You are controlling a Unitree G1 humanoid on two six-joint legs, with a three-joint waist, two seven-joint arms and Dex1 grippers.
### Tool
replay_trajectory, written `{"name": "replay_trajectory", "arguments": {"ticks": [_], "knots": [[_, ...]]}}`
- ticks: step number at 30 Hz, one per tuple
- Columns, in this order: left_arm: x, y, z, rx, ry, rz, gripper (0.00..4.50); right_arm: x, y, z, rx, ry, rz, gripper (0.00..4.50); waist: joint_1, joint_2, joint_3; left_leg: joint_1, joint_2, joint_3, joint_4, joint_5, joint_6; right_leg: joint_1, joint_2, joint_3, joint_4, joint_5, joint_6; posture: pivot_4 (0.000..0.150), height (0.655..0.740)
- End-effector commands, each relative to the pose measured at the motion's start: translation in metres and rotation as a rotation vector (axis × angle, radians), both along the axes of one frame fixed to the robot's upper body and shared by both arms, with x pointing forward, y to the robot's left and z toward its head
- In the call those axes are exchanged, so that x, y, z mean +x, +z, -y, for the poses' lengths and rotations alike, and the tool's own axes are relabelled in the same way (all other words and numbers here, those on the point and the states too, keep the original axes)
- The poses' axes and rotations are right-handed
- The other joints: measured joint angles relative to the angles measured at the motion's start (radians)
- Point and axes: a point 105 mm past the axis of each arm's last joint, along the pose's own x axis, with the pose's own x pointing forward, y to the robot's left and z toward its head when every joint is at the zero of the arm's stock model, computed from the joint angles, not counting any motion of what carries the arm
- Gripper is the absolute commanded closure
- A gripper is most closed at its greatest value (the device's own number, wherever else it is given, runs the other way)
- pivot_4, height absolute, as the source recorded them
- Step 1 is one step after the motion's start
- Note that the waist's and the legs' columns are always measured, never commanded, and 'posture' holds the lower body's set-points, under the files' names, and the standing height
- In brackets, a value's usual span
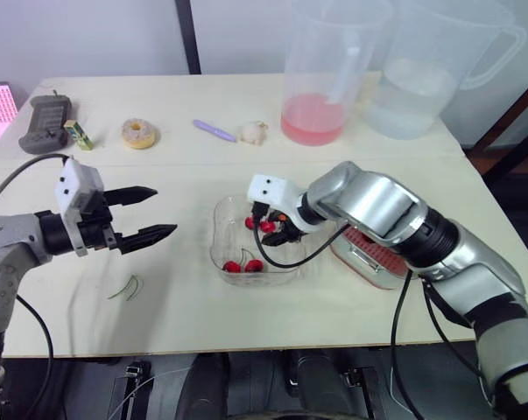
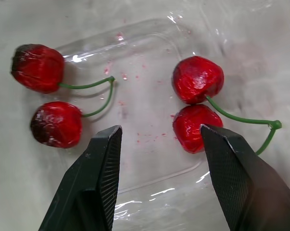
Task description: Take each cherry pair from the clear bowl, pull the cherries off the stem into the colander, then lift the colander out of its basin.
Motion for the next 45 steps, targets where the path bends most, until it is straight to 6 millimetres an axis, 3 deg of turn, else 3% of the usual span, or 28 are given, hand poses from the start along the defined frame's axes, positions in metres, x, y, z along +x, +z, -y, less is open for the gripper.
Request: {"name": "replay_trajectory", "arguments": {"ticks": [1,13,20,24,27,38,45], "knots": [[-0.003,0.009,0.006,-0.001,-0.021,0.041,0.00,0.002,0.002,-0.004,-0.001,0.007,0.049,1.78,0.000,0.000,0.000,0.000,0.000,0.000,0.000,0.000,0.000,0.000,0.000,0.000,0.000,0.000,0.000,0.150,0.7400],[-0.002,0.012,0.011,-0.003,-0.032,0.047,0.00,0.008,-0.004,-0.007,-0.020,0.024,0.087,1.78,0.000,0.000,0.000,0.000,0.000,0.000,0.000,0.000,0.000,0.000,0.000,0.000,0.000,0.000,0.000,0.150,0.7400],[-0.002,0.010,0.013,-0.001,-0.030,0.044,0.00,-0.007,0.022,0.003,-0.006,0.122,0.063,1.78,0.002,0.000,0.000,0.000,0.000,0.000,0.000,0.000,0.000,0.000,0.000,0.000,0.000,0.000,0.000,0.150,0.7400],[-0.003,0.009,0.014,0.002,-0.030,0.042,0.00,-0.014,0.045,-0.013,0.191,0.168,0.061,1.78,-0.003,0.000,0.000,0.001,0.000,0.000,0.000,0.000,0.000,0.000,0.000,0.000,0.000,0.000,0.000,0.150,0.7400],[-0.002,0.008,0.014,0.003,-0.031,0.041,0.00,-0.012,0.050,-0.020,0.272,0.194,0.111,1.78,-0.001,0.000,0.000,0.002,0.000,-0.001,-0.001,0.000,0.000,0.001,0.001,0.000,0.001,0.002,0.003,0.150,0.7400],[-0.001,0.011,0.014,0.005,-0.030,0.042,0.00,-0.010,0.019,-0.009,0.171,0.212,0.030,1.78,0.002,0.000,0.000,0.002,0.000,-0.001,0.000,0.000,0.000,0.002,0.000,0.000,0.000,0.000,0.000,0.150,0.7400],[0.000,0.014,0.015,-0.010,-0.031,0.045,0.00,0.007,0.009,-0.012,0.144,0.171,0.067,1.78,-0.001,0.000,0.000,0.003,0.000,-0.001,0.000,0.000,0.000,0.002,0.001,0.000,0.001,0.000,0.000,0.150,0.7400]]}}
